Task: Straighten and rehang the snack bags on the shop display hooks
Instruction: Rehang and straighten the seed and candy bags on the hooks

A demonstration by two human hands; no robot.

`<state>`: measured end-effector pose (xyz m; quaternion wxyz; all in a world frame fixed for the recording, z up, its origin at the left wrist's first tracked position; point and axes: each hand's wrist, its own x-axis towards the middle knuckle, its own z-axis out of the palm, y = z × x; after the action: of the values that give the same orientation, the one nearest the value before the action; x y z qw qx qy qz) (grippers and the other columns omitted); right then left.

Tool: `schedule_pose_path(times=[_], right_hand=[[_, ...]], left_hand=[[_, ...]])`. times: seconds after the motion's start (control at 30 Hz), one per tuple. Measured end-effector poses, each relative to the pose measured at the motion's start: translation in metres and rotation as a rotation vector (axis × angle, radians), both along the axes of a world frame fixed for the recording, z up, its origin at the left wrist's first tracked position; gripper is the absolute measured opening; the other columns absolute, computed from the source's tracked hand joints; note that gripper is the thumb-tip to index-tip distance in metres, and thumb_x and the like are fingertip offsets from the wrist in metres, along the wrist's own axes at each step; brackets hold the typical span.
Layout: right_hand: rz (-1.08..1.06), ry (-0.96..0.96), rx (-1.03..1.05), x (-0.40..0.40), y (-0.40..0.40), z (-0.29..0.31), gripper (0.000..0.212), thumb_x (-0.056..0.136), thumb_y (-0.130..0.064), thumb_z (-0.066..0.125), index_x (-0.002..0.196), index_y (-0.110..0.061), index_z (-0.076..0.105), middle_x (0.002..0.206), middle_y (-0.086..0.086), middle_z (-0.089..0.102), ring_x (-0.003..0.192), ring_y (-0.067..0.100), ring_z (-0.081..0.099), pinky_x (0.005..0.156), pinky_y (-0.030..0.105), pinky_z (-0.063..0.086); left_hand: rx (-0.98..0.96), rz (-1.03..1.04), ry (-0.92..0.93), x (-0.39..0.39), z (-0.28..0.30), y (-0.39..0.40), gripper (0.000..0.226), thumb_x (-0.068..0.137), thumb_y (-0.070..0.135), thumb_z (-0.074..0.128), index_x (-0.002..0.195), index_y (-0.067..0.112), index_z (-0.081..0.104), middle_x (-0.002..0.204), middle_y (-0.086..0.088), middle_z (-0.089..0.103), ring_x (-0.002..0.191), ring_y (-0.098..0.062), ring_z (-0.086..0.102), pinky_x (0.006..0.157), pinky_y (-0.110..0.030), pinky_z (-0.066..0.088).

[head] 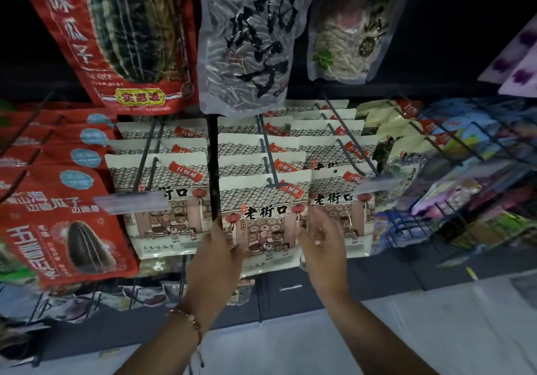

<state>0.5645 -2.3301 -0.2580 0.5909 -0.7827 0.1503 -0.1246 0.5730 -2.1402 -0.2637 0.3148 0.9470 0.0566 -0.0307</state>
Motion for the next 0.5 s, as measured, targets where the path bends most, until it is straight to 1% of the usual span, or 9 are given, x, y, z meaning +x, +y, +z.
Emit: schedule_pose_path(times=[0.03, 0.07, 0.13, 0.17, 0.27, 0.3, 0.33, 0.4, 0.5], right_hand=[[0.041, -0.014, -0.082, -0.005, -0.009, 0.002, 0.049, 0.089, -0.028, 0.066, 0.135, -0.037, 0.052, 0.128, -0.029, 0.044, 0.123, 0.009, 0.051, 0.093, 0.046, 0.054], [0.095, -0.029, -0.192, -0.009, -0.019, 0.006, 0.051, 0.089, -0.027, 0.065, 0.137, -0.036, 0.050, 0.134, -0.028, 0.040, 0.128, 0.007, 0.045, 0.098, 0.045, 0.050], [0.216, -0.039, -0.442, -0.015, -0.040, 0.010, 0.056, 0.093, -0.029, 0.061, 0.145, -0.029, 0.043, 0.151, -0.014, 0.033, 0.140, 0.004, 0.029, 0.111, 0.036, 0.036], [0.262, -0.039, -0.562, -0.016, -0.051, 0.011, 0.056, 0.094, -0.032, 0.058, 0.147, -0.026, 0.040, 0.156, -0.008, 0.028, 0.145, 0.008, 0.022, 0.114, 0.035, 0.030], [0.322, -0.007, -0.835, -0.015, -0.085, 0.015, 0.059, 0.095, -0.034, 0.052, 0.150, -0.023, 0.034, 0.162, 0.002, 0.016, 0.151, 0.025, 0.005, 0.116, 0.043, 0.018], [0.323, 0.022, -0.898, -0.013, -0.095, 0.019, 0.061, 0.095, -0.031, 0.053, 0.151, -0.023, 0.032, 0.163, 0.003, 0.012, 0.151, 0.027, 0.003, 0.116, 0.045, 0.015], [0.326, 0.033, -0.948, -0.011, -0.104, 0.023, 0.062, 0.094, -0.029, 0.054, 0.152, -0.021, 0.031, 0.163, 0.004, 0.010, 0.151, 0.029, 0.002, 0.117, 0.047, 0.014], [0.340, 0.028, -0.998, -0.004, -0.123, 0.033, 0.064, 0.092, -0.028, 0.051, 0.152, -0.018, 0.029, 0.163, 0.006, 0.011, 0.150, 0.032, 0.003, 0.118, 0.051, 0.015], [0.413, 0.083, -1.015, 0.008, -0.146, 0.041, 0.067, 0.096, -0.031, 0.049, 0.155, -0.023, 0.018, 0.164, 0.000, 0.005, 0.150, 0.028, -0.006, 0.120, 0.046, 0.007]], left_hand=[[0.160, -0.038, 0.041, -0.003, 0.003, 0.009, 0.053, 0.095, 0.055, 0.047, 0.136, 0.023, 0.039, 0.117, 0.001, 0.061, 0.093, -0.017, 0.066, 0.071, -0.030, 0.055], [0.313, -0.087, 0.098, -0.009, 0.009, 0.018, 0.052, 0.095, 0.057, 0.042, 0.136, 0.024, 0.044, 0.119, 0.000, 0.063, 0.099, -0.020, 0.065, 0.078, -0.034, 0.055], [0.462, -0.160, 0.162, -0.020, 0.024, 0.025, 0.045, 0.096, 0.057, 0.038, 0.125, 0.028, 0.057, 0.113, 0.001, 0.067, 0.103, -0.021, 0.064, 0.085, -0.036, 0.054], [0.486, -0.194, 0.119, -0.026, 0.031, 0.020, 0.039, 0.097, 0.054, 0.040, 0.120, 0.028, 0.059, 0.108, 0.003, 0.070, 0.100, -0.020, 0.066, 0.082, -0.035, 0.054], [0.457, -0.371, -0.175, -0.037, 0.041, -0.022, 0.025, 0.089, 0.038, 0.059, 0.111, 0.026, 0.064, 0.099, 0.002, 0.072, 0.082, -0.021, 0.070, 0.068, -0.034, 0.054], [0.425, -0.437, -0.286, -0.036, 0.039, -0.043, 0.032, 0.085, 0.034, 0.063, 0.115, 0.023, 0.065, 0.105, 0.000, 0.071, 0.088, -0.023, 0.070, 0.072, -0.038, 0.056], [0.410, -0.495, -0.370, -0.033, 0.038, -0.065, 0.041, 0.082, 0.032, 0.064, 0.121, 0.020, 0.064, 0.115, -0.003, 0.068, 0.101, -0.027, 0.067, 0.082, -0.044, 0.056], [0.438, -0.558, -0.471, -0.020, 0.039, -0.105, 0.057, 0.081, 0.032, 0.066, 0.134, 0.016, 0.056, 0.137, -0.012, 0.056, 0.126, -0.033, 0.054, 0.102, -0.050, 0.047], [0.480, -0.511, -0.413, 0.000, 0.045, -0.154, 0.073, 0.085, 0.038, 0.063, 0.149, 0.017, 0.036, 0.155, -0.016, 0.035, 0.143, -0.036, 0.034, 0.113, -0.054, 0.032]])
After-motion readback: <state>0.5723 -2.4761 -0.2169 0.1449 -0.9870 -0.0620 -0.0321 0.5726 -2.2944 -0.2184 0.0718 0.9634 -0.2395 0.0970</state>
